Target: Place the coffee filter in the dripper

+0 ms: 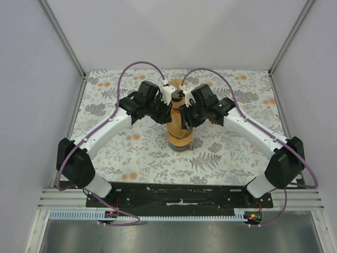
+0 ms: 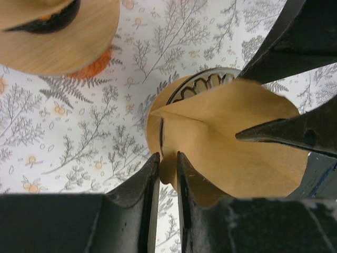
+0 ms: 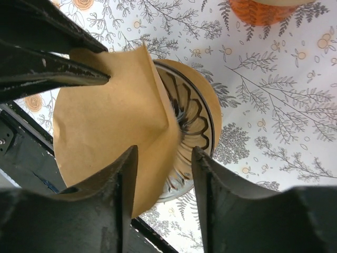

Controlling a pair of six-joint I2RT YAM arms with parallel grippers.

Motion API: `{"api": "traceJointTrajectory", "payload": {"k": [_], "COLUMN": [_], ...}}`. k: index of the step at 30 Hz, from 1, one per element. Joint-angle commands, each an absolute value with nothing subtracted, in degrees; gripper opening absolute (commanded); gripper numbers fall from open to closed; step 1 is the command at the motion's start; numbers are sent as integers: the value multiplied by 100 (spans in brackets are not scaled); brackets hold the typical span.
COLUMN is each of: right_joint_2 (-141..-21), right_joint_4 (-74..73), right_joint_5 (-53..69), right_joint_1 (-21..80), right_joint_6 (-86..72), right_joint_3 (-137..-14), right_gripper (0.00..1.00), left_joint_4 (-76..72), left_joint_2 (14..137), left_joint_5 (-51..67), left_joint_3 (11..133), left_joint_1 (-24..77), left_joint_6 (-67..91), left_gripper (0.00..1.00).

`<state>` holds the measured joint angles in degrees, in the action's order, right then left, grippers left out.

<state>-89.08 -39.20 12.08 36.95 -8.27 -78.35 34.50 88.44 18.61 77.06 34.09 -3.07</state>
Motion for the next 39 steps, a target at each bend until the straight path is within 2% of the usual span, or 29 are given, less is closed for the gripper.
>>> {"api": "traceJointTrajectory", "payload": {"k": [1,7,11,14,18,21,25,39], "right_joint_2": [-8350,-8130,-7850,-7428,-6970,-7057,-7365,-8322], "right_joint_4": [-3445,-3437,-3253,-2569,-1505,-1380,-1433,-1696], "right_joint_5": [1090,967,1010,1457,1757,1863,1942,1196], "right_joint_1": [3700,3700,3700,3726,3814,3850,3867,3876], "right_joint_6": [-563,-396,-281,-307,-500,-589,-703,-738], "right_joint_3": [-7980,-7998,-7893,-7429,-6716,-6644,-6706,-6495], "right_gripper": [54,58,55,41,16,6,0,0], "left_joint_4": [3647,3639,3639,3639,3621,3621,3612,3621], "left_joint_2": [8807,8824,8859,8868,8895,8912,8903,8842], "left_joint_5": [1916,2039,2074,2083,2101,2092,2118,2162], "left_joint_3": [7611,7611,7585,7576,7585,7594,7629,7831], "left_joint_1": [3401,3393,3393,3393,3393,3393,3393,3393], "left_joint_6": [-457,-439,-439,-439,-413,-396,-378,-325], "left_gripper": [25,25,25,24,24,23,23,23]}}
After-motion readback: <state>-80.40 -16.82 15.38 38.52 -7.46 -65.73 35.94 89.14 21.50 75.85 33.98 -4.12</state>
